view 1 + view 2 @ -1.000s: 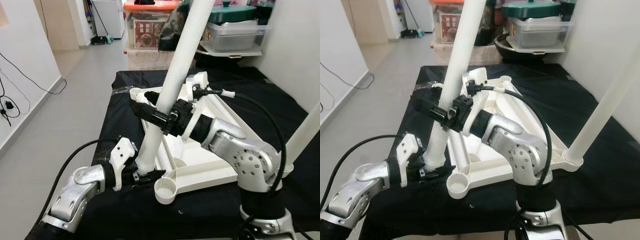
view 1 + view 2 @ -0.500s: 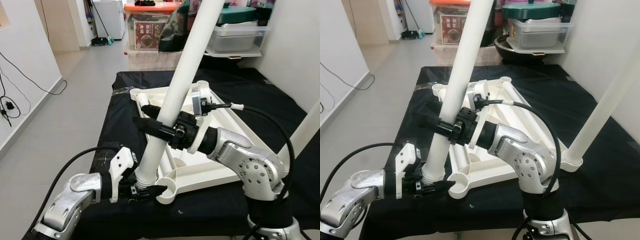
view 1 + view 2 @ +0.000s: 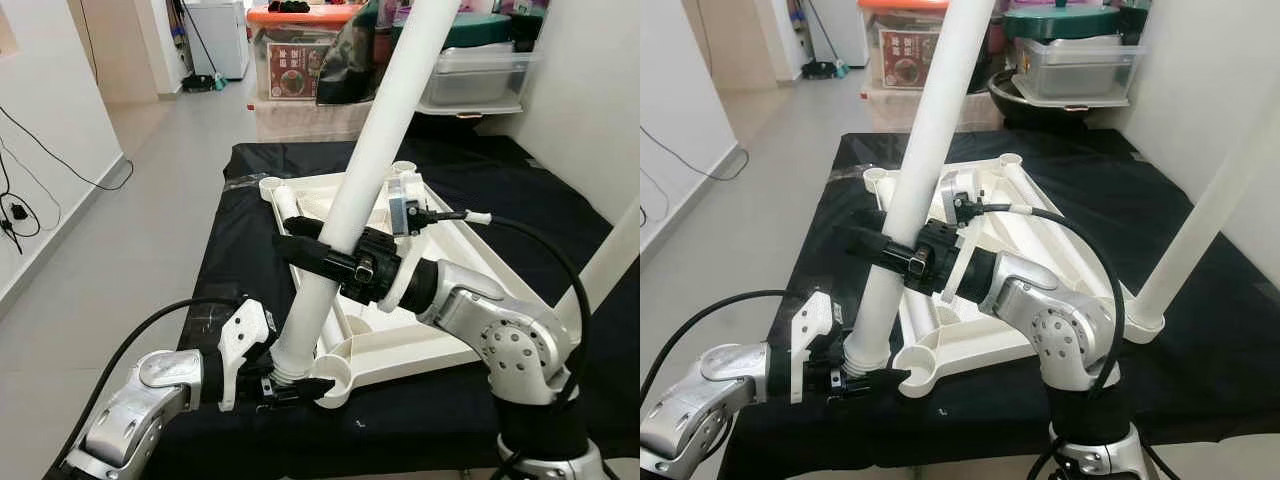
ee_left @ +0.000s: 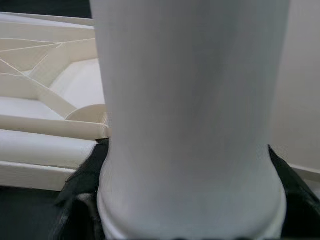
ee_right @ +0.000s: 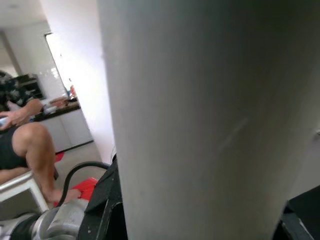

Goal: Building children table

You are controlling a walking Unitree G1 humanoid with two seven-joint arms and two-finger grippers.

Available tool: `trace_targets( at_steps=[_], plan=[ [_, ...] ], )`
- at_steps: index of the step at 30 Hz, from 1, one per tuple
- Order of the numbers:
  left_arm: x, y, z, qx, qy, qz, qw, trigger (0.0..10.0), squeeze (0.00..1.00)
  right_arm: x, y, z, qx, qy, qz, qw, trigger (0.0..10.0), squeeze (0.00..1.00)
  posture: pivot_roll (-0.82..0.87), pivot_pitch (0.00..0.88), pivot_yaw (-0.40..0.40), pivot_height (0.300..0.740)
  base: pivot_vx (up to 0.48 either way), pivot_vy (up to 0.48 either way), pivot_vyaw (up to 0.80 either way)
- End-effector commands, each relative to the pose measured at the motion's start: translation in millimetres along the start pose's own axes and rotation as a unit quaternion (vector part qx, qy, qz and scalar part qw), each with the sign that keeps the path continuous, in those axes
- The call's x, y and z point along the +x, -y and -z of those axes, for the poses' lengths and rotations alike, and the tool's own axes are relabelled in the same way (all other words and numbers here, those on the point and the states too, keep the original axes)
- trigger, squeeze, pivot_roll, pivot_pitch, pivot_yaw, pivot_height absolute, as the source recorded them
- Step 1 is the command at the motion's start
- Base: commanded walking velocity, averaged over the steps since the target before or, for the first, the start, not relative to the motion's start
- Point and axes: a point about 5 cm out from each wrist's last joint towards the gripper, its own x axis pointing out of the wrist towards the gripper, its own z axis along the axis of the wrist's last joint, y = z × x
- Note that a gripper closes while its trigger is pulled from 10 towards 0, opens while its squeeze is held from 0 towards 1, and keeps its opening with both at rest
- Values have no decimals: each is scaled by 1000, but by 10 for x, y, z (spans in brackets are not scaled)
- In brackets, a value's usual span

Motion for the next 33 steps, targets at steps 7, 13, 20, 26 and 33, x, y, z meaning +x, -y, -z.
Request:
trace_targets(
  at_steps=[7,13,20,26,33],
  plan=[
    [-52,-117,-158,-7,59,-49,997,10000,1000,18,-23,35,9,2,-13,1000,0,0,-70,0,-22,740,0,0,0],
    [-240,-82,-197,-48,87,-65,993,10000,1000,-103,137,-30,-19,2,42,999,0,0,-61,0,-32,740,0,0,0],
    [-417,48,-121,-81,74,-66,992,10000,1000,-245,260,-74,-45,-11,80,996,0,0,-50,0,-42,740,0,0,0],
    [-572,209,-20,-105,52,-70,991,10000,459,-343,368,-77,-84,-35,123,988,0,0,-47,0,-47,740,0,0,0],
    [-777,-168,129,-86,43,-290,952,10000,0,-403,344,-73,-103,-49,128,985,0,0,-44,0,-48,740,0,0,0]
  ],
)
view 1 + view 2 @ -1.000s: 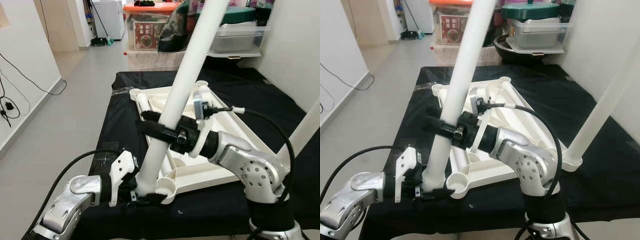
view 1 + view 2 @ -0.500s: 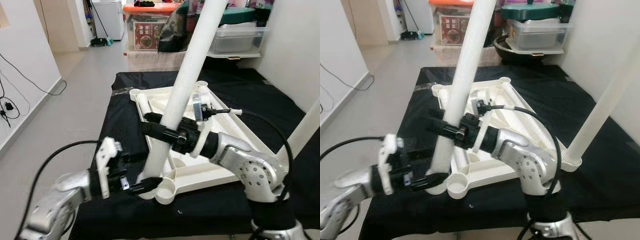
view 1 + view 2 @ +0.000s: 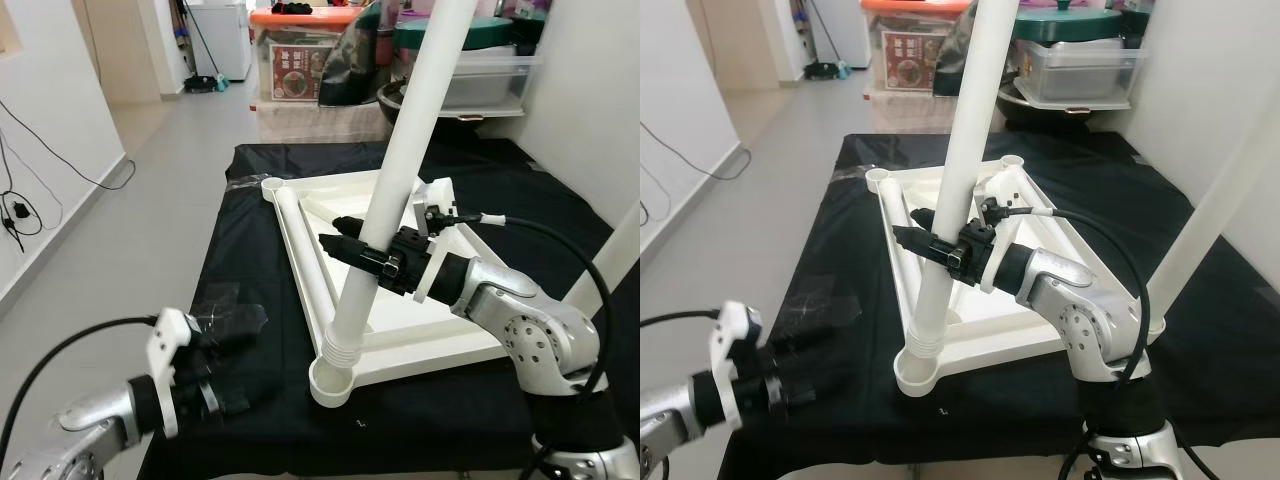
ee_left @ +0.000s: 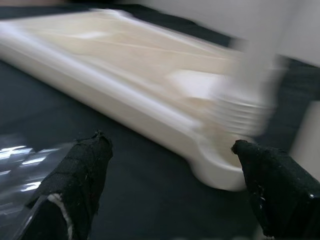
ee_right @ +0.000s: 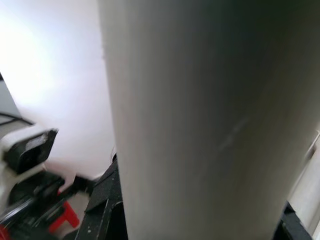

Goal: Building children table

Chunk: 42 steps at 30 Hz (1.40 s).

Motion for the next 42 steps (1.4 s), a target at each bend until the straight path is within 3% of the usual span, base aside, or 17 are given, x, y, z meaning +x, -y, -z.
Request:
trace_targets(
  at_steps=[1,3,4,6,8,11,15,25,34,42],
  plan=[
    [-35,-232,49,2,-1,-110,994,10000,0,5,-69,-7,-30,-4,-4,1000,0,0,-45,0,-49,740,0,0,0],
    [-35,-232,49,2,-1,-110,994,10000,0,5,-69,-7,-30,-4,-4,1000,0,0,-45,0,-49,740,0,0,0],
    [-51,-337,61,-4,7,-168,986,10000,0,7,-98,-2,-44,-7,1,999,0,0,-48,0,-49,740,0,0,0],
    [-44,-299,60,-15,18,-183,983,10000,0,19,-120,1,-61,-8,15,998,0,0,-44,0,-53,740,0,0,0],
    [-3,-132,50,-26,31,-165,985,10000,0,40,-128,2,-71,-1,41,997,0,0,-39,0,-56,740,0,0,0],
    [27,-42,56,-36,36,-155,987,10000,0,53,-122,7,-70,4,55,996,0,0,-36,0,-57,740,0,0,0],
    [125,209,104,-66,48,-131,988,10000,0,91,-151,34,-75,16,69,995,0,0,-31,0,-59,740,0,0,0],
    [146,220,198,-70,35,-148,986,10000,0,80,-243,140,-111,-6,50,993,0,0,-28,0,-60,740,0,0,0],
    [199,293,198,-81,33,-140,986,10000,0,101,-246,189,-85,-4,61,994,0,0,-28,0,-58,740,0,373,-267],
    [233,299,186,-69,42,-142,987,10000,0,94,-256,208,-101,-4,61,993,0,0,-31,0,-57,740,0,240,-400]
  ],
)
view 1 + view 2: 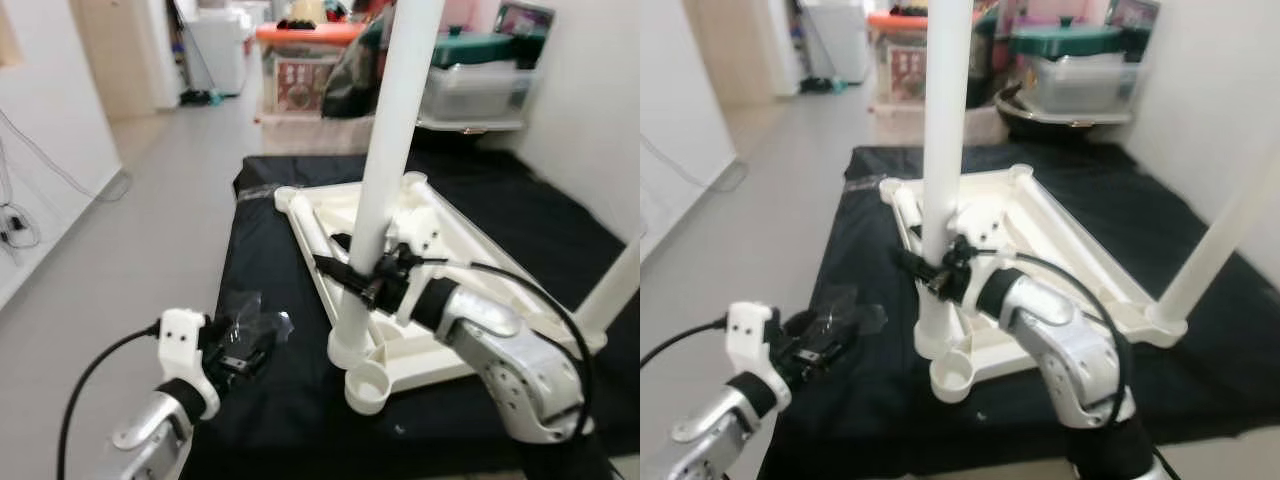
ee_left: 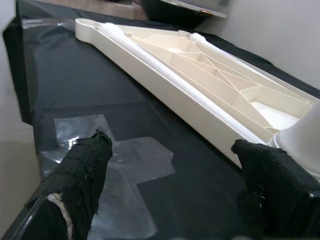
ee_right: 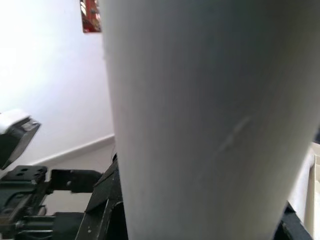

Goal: Building children table

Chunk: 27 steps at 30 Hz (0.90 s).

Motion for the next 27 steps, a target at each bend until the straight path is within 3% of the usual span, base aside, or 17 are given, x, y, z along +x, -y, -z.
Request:
trace_targets(
  at_steps=[1,8,20,27],
  plan=[
    [31,23,4,10,3,-2,1000,10000,0,-32,-2,-16,-17,3,-1,1000,0,0,-35,0,-55,740,0,0,0],
    [47,32,34,17,-3,-3,1000,10000,0,-60,17,2,-26,-6,-5,1000,0,0,-38,0,-57,740,0,0,0],
    [97,56,106,37,-17,0,999,10000,0,-125,216,-91,-48,-3,24,999,0,0,-50,0,-52,740,0,0,0],
    [142,63,89,35,-7,0,999,10000,0,-118,282,-202,-50,23,40,998,0,0,-54,0,-51,740,0,-248,0]
  ],
)
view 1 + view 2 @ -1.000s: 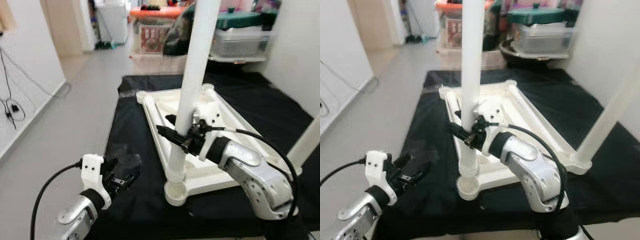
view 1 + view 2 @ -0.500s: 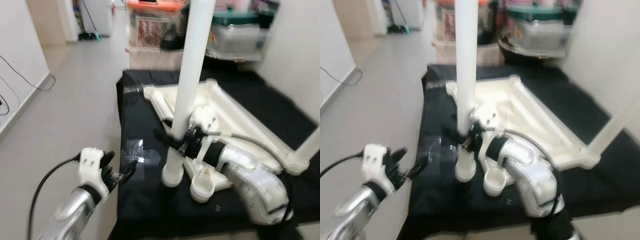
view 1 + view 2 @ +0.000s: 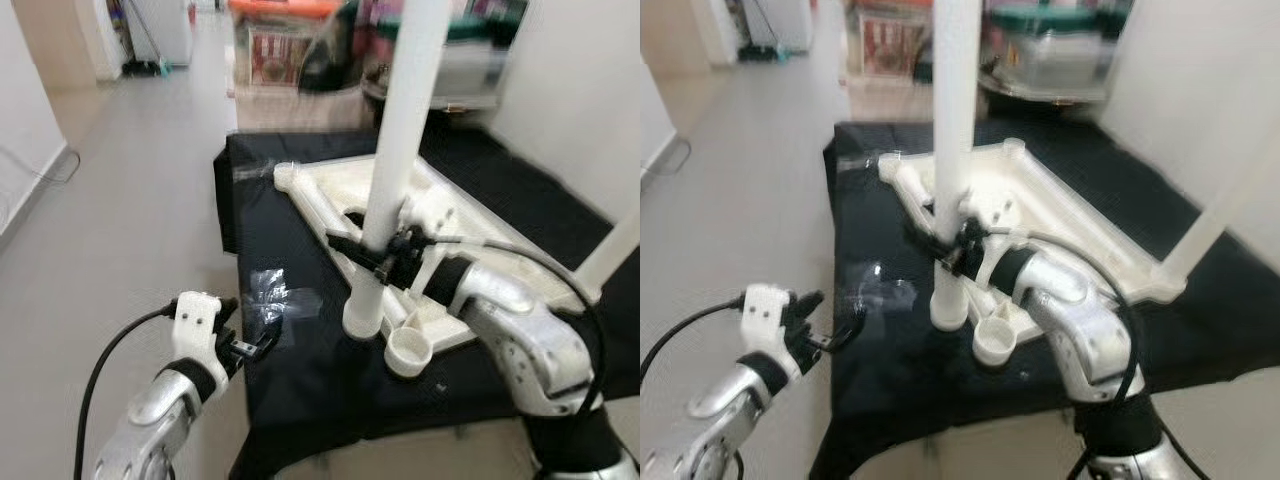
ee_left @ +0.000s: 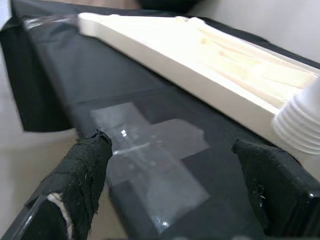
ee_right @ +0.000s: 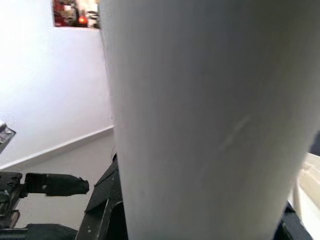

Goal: Building children table

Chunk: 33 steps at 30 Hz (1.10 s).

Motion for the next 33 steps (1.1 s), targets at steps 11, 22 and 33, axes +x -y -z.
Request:
trace_targets(
  at_steps=[11,22,33],
  plan=[
    [43,19,33,1,0,2,1000,10000,0,-46,139,-103,-25,14,12,1000,0,0,-60,0,-53,740,0,0,0],
    [58,19,33,2,1,4,1000,10000,0,-54,224,-48,-50,-6,28,998,0,0,-63,0,-54,740,0,0,0],
    [61,9,28,3,2,3,1000,10000,0,92,125,93,-53,-18,7,998,0,0,-50,0,-58,740,0,0,0]
  ],
)
